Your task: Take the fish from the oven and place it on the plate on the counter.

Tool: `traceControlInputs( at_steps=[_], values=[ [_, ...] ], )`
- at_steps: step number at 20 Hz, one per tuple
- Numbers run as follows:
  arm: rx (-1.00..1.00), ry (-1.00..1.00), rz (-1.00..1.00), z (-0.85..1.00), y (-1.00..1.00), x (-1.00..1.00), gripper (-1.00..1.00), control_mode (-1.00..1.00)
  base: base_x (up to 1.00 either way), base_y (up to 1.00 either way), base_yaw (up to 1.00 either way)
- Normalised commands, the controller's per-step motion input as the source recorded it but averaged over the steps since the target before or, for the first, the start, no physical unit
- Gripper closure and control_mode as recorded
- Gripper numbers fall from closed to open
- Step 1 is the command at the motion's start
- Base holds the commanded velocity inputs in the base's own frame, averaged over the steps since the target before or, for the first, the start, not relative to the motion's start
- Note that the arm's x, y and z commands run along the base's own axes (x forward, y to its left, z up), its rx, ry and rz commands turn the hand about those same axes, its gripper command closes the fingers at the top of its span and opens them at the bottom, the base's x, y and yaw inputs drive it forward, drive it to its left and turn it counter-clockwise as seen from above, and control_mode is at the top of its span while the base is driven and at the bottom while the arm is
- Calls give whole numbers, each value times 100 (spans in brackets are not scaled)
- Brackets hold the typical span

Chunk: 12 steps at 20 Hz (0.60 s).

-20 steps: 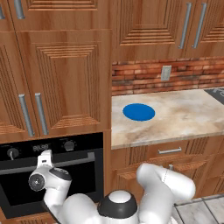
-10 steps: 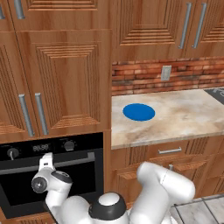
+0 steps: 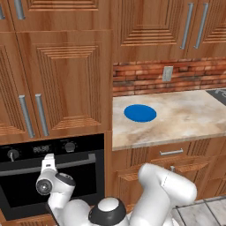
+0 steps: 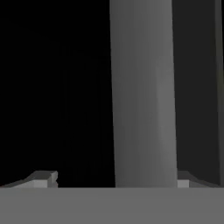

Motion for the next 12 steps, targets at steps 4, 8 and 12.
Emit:
traceControlInputs(
  at_steps=[4, 8, 12],
  values=[
    [0, 0, 0, -2, 2, 31, 100, -100, 0, 0, 0],
    [0, 5, 0, 0, 0, 0, 100, -100, 0, 0, 0],
    [0, 11, 0, -23, 0, -27, 100, -100, 0, 0, 0]
  ],
)
